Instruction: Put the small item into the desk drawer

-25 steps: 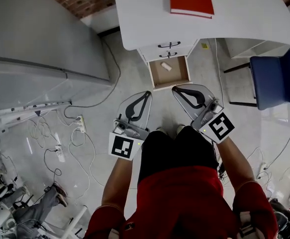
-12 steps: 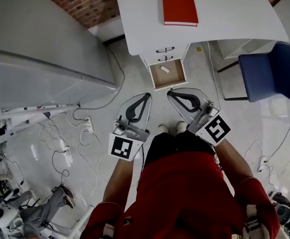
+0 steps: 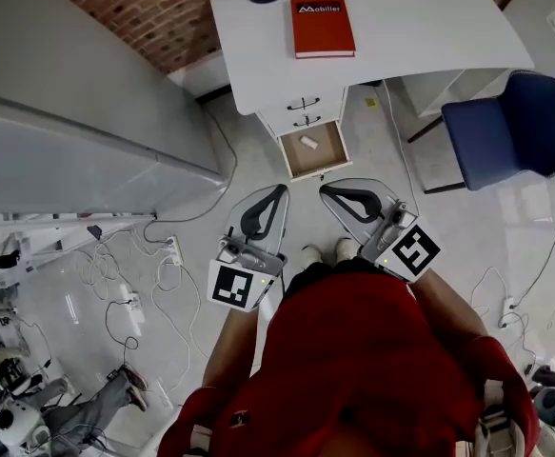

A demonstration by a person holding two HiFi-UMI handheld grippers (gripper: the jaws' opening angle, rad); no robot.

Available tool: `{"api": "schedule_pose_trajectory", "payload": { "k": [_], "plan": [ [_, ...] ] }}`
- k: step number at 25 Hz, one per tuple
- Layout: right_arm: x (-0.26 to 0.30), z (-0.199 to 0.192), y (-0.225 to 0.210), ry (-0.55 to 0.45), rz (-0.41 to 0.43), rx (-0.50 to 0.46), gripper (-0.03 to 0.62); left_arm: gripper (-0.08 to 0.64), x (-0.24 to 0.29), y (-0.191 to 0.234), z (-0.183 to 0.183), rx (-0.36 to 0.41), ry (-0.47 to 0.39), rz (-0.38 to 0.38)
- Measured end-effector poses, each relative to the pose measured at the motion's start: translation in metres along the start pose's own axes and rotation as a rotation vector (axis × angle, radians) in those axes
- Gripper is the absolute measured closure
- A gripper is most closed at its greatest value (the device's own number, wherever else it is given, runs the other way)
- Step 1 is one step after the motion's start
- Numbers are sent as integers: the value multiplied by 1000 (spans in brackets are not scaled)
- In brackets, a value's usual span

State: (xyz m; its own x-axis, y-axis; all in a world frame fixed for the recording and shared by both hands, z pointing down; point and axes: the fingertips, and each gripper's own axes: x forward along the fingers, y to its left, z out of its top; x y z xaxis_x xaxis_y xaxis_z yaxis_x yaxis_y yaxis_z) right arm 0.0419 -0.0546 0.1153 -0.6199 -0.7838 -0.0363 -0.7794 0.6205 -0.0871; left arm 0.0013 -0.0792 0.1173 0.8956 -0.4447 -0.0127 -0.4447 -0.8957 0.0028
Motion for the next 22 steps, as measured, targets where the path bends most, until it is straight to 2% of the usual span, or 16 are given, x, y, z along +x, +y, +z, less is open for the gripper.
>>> {"api": "schedule_pose_trajectory", "payload": {
  "k": [8, 11, 15, 22],
  "plan": [
    [-17, 16, 8, -35, -4, 5, 581, 555, -5, -17, 16, 15, -7, -9],
    [-24, 14, 8, -19, -14, 6, 581, 555, -8, -21, 15, 33, -5, -14],
    [-32, 10, 9, 1, -32, 13, 581, 555, -10, -23, 20, 6, -12, 0],
    [-40, 8, 17, 6, -45, 12, 581, 555, -16, -27, 22, 9, -19, -9]
  ]
}}
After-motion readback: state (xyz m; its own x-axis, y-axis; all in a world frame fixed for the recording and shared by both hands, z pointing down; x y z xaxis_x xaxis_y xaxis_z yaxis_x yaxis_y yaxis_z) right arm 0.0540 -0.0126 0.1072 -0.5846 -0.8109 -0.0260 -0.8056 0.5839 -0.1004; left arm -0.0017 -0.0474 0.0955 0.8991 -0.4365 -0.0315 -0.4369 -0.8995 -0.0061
